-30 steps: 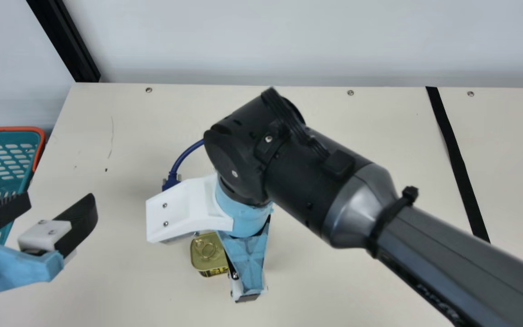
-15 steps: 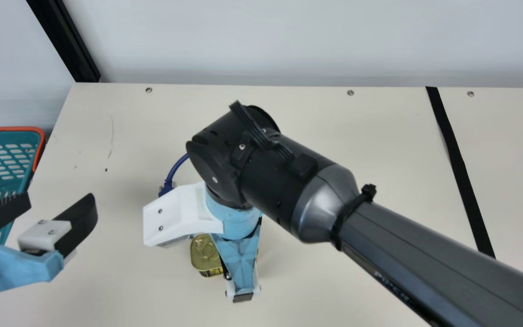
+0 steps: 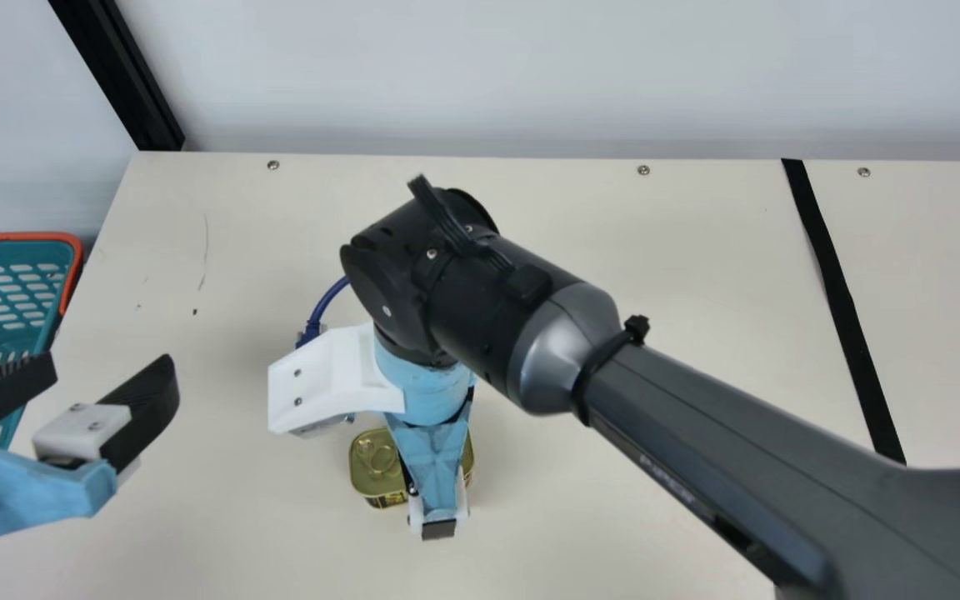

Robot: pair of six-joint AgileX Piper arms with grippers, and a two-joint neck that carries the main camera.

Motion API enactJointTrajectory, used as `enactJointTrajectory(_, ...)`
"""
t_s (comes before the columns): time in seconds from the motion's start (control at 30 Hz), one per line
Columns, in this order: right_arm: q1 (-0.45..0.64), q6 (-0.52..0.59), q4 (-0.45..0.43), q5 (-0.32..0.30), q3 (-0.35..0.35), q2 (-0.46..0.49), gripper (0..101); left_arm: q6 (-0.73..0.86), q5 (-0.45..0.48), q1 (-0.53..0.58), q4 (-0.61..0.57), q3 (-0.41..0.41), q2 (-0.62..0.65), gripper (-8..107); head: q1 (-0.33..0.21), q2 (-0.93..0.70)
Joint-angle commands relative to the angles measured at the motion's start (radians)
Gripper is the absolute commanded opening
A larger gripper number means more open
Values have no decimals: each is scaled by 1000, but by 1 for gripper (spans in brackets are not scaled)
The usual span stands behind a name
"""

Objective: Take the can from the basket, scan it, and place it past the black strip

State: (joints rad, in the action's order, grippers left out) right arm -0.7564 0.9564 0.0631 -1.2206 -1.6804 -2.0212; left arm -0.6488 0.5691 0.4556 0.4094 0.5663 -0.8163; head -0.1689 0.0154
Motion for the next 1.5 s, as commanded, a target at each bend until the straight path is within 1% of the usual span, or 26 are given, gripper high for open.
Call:
enactJointTrajectory(0.0, 1, 0, 6, 1, -5, -7, 101, 0, 0, 0, 0, 0, 0, 90, 14, 2)
enactJointTrajectory(0.13, 8, -1, 19, 1, -15, -23, 101, 0, 0, 0, 0, 0, 0, 90, 14, 2)
enactJointTrajectory(0.17, 10, -1, 24, 1, -16, -26, 69, 0, 0, 0, 0, 0, 0, 90, 14, 2)
enactJointTrajectory(0.2, 13, -2, 28, 1, -18, -29, 21, 0, 0, 0, 0, 0, 0, 90, 14, 2)
enactJointTrajectory(0.23, 15, -2, 32, 1, -20, -32, 0, 0, 0, 0, 0, 0, 0, 90, 14, 2)
enactJointTrajectory(0.43, 37, -6, 62, 1, -46, -39, 0, 0, 0, 0, 0, 0, 0, 90, 14, 2)
enactJointTrajectory(0.6, 71, -19, 107, 1, -90, -18, 0, 0, 0, 0, 0, 0, 0, 90, 14, 2)
enactJointTrajectory(0.77, 134, -36, 201, 1, -175, 12, 0, 0, 0, 0, 0, 0, 0, 90, 14, 2)
enactJointTrajectory(0.93, 214, -47, 316, 5, -261, 36, 0, 0, 0, 0, 0, 0, 0, 90, 14, 2)
enactJointTrajectory(1.07, 271, -24, 421, 77, -220, 72, 0, 0, 0, 0, 0, 0, 0, 90, 14, 2)
enactJointTrajectory(1.17, 314, 20, 526, 142, -157, 109, 0, 0, 0, 0, 0, 0, 0, 90, 14, 2)
enactJointTrajectory(1.33, 389, 146, 755, 242, -17, 171, 0, 0, 0, 0, 0, 0, 0, 90, 14, 2)
enactJointTrajectory(1.47, 442, 286, 976, 294, 90, 206, 0, 0, 0, 0, 0, 0, 0, 90, 14, 2)
